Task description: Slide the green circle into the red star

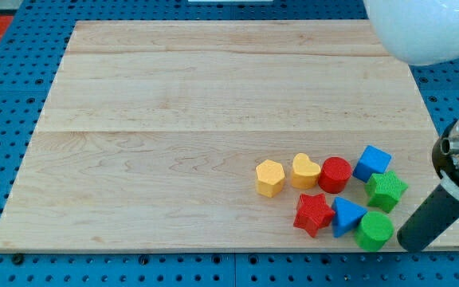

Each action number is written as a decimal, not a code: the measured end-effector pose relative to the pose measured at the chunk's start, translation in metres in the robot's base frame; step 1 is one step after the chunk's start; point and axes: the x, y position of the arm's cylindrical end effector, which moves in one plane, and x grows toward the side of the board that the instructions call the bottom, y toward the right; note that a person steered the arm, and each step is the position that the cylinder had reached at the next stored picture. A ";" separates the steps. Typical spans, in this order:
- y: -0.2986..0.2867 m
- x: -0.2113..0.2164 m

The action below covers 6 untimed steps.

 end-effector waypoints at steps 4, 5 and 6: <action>-0.031 -0.001; -0.044 0.000; -0.046 -0.007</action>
